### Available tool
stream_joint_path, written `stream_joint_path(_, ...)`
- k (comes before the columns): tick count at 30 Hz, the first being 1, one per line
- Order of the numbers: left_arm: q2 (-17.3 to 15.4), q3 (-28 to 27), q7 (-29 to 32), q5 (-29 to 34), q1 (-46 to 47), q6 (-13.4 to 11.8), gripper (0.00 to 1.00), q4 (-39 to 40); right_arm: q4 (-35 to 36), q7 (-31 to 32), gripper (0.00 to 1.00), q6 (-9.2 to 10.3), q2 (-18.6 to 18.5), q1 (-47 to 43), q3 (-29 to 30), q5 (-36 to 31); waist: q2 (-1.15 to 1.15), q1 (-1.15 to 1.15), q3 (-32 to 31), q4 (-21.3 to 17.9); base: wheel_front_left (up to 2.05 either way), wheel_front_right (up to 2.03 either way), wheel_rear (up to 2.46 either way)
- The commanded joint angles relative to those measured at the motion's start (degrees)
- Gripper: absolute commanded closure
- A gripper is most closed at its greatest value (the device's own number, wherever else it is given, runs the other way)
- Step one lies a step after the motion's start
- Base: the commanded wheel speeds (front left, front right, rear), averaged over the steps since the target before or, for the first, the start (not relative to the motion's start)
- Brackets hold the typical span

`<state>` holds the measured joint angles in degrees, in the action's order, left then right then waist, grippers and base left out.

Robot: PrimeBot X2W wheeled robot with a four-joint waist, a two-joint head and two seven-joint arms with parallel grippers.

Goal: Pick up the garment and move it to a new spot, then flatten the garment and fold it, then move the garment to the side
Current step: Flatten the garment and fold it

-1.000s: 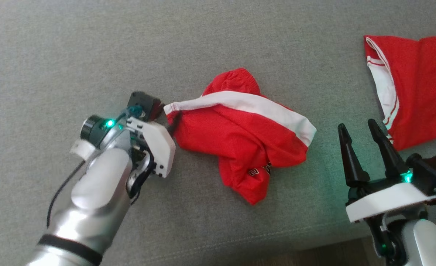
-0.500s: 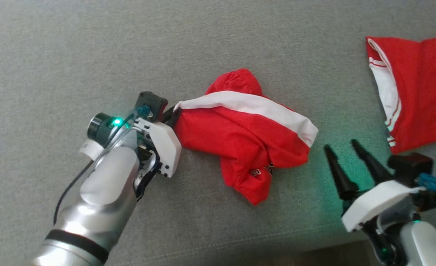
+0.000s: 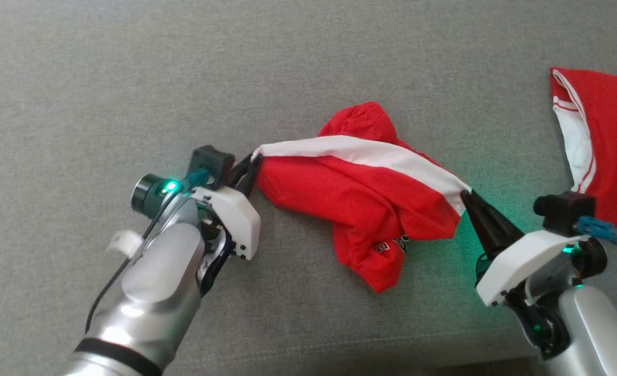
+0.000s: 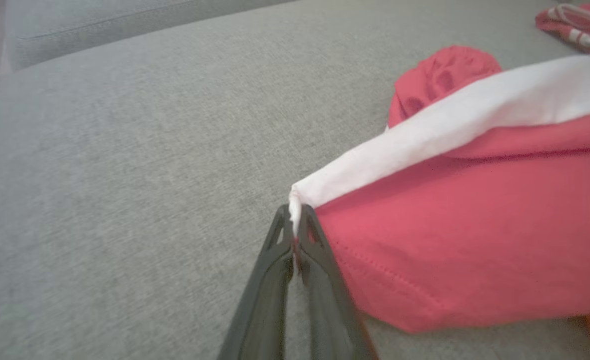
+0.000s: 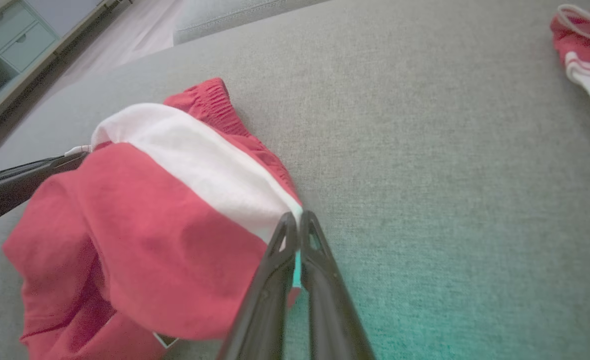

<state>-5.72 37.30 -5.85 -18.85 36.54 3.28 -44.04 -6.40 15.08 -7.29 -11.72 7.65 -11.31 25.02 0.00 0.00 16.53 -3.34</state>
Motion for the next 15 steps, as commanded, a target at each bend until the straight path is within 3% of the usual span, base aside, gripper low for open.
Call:
stream_joint_path(1,-1.1,-2.4,-1.7,-0.6,0.6,-0.7,1.0,1.9,2.0,-0.9,1.0,-0.2,-1.5,0.9,-0.9,0.6,0.0,0.0,-0.5,0.6,0.0,0.0,0.0)
stream_joint_path(9,-3.3,-5.6,-8.1,-0.9,-3.3,-4.9,1.0,10.7,7.7,-6.1,1.0,-0.2,-3.6,0.7,1.0,-1.0,0.0,0.0,-3.4,1.6,0.0,0.0,0.0)
stream_joint_path(13,-5.9,-8.0,-8.9,0.3,-5.7,-8.1,1.0,21.7,13.3,-7.5,1.0,-0.2,-5.1,1.3,2.4,-3.1,0.0,0.0,-5.5,1.6,0.0,0.0,0.0)
stream_joint_path(15,-8.4,-10.1,-9.1,1.6,-7.7,-10.6,1.0,32.0,18.3,-6.8,1.0,-0.2,-6.5,2.4,3.7,-4.4,0.0,0.0,-7.3,1.4,0.0,0.0,0.0)
